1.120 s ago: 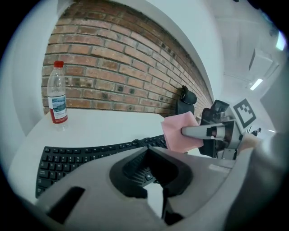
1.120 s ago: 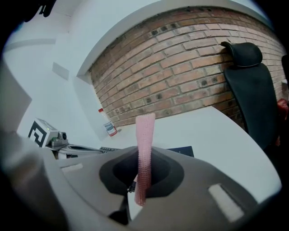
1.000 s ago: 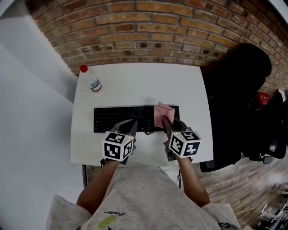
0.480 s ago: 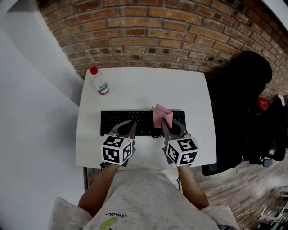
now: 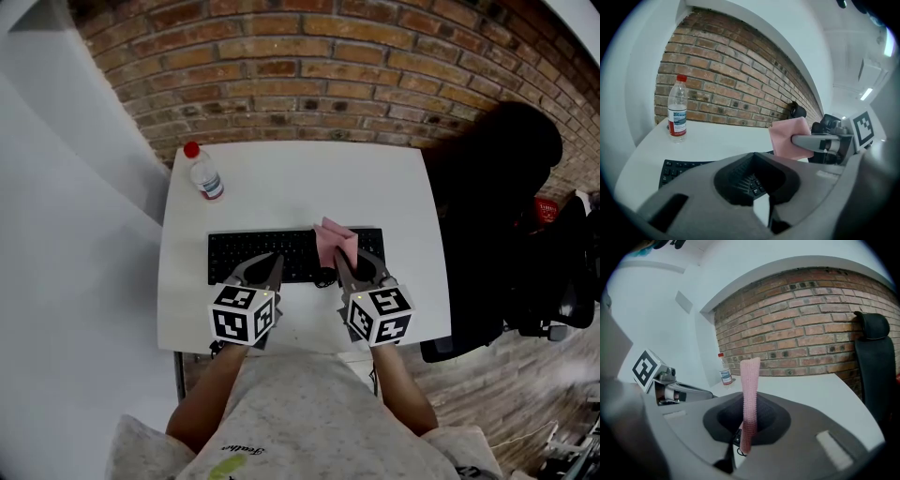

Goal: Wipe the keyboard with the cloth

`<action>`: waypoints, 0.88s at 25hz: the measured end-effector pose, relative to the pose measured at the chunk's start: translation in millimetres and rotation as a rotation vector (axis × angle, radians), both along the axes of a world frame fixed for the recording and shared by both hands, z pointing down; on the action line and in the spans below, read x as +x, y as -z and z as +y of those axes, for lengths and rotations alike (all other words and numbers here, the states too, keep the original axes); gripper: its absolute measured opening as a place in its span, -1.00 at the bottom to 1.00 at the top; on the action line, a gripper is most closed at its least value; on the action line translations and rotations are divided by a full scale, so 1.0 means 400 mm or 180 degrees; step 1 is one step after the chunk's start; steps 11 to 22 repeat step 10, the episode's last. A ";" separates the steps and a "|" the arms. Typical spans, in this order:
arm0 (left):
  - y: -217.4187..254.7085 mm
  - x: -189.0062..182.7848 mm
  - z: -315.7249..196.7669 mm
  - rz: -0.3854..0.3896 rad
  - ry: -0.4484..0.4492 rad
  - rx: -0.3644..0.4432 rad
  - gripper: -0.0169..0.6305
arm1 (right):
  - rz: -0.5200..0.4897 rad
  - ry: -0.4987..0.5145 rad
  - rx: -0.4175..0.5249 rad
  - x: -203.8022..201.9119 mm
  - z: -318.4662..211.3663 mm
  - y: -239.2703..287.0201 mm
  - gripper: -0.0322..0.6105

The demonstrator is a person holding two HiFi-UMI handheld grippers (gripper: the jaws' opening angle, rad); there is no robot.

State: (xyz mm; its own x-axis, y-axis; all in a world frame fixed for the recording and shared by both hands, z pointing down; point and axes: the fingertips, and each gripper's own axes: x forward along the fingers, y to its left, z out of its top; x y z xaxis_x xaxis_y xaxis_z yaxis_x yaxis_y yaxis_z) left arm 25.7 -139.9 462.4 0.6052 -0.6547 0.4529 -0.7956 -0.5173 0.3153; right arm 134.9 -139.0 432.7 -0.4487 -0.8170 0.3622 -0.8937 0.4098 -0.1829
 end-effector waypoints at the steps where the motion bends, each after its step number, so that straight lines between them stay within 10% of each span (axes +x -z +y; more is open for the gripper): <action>1: 0.001 0.001 0.000 0.0005 0.0001 -0.0001 -0.96 | 0.0004 0.0003 -0.0005 0.001 0.001 0.000 -0.84; 22: -0.004 0.010 0.002 0.0024 0.0013 -0.0023 -0.96 | 0.0012 0.0041 -0.0002 0.004 -0.001 0.002 -0.84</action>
